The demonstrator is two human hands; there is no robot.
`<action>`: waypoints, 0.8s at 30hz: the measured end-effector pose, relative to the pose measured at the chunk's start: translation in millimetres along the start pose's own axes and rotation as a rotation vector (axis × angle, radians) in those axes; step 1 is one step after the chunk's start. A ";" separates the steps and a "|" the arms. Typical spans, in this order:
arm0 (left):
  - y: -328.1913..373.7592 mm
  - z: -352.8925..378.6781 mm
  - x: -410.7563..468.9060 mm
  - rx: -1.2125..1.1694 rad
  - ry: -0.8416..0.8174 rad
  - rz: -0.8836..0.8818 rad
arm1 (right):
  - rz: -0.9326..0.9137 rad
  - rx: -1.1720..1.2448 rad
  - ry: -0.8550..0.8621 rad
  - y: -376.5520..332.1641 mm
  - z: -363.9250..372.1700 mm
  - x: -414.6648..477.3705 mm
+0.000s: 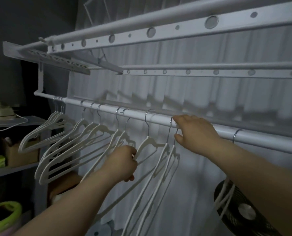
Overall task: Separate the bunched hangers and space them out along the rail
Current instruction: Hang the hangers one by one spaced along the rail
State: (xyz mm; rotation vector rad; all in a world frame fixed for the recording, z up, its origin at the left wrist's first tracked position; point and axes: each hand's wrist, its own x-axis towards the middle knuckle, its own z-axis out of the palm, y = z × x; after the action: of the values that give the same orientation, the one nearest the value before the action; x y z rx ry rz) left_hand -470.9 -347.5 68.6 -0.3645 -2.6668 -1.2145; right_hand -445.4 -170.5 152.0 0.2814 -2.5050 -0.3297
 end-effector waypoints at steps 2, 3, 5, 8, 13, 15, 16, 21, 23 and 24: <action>1.5 2.7 2.5 -0.005 -0.024 0.012 | 0.004 0.013 0.005 -0.9 0.3 1.9; 2.2 3.6 3.1 -0.003 -0.033 0.018 | 0.015 0.026 0.006 -1.6 1.0 2.8; 2.8 4.3 4.5 0.011 -0.051 0.034 | 0.047 0.056 0.013 -3.0 1.8 4.2; 3.8 4.1 4.9 0.022 -0.094 0.056 | 0.070 0.062 0.011 -4.4 1.5 5.7; 3.9 5.0 11.9 0.069 -0.114 0.062 | 0.084 0.034 0.000 -8.3 1.1 7.0; 3.4 7.5 14.7 0.085 -0.142 0.062 | 0.087 0.022 0.006 -9.9 0.9 6.5; 2.3 8.3 15.2 0.093 -0.156 0.064 | 0.090 0.016 0.007 -10.8 0.7 5.8; -6.1 1.7 15.1 0.146 -0.157 0.138 | 0.109 -0.002 -0.001 -13.0 -0.3 4.1; -8.1 -2.2 13.4 0.152 -0.168 0.166 | 0.122 -0.009 -0.013 -15.0 -1.0 5.6; -8.4 -3.2 11.8 0.159 -0.184 0.171 | 0.127 -0.015 -0.018 -16.3 -1.3 6.6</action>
State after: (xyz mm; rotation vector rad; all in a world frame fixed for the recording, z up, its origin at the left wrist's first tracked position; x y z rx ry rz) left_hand -484.5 -353.6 67.9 -0.6925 -2.7925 -0.9540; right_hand -447.9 -188.0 151.7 0.1125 -2.5228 -0.3006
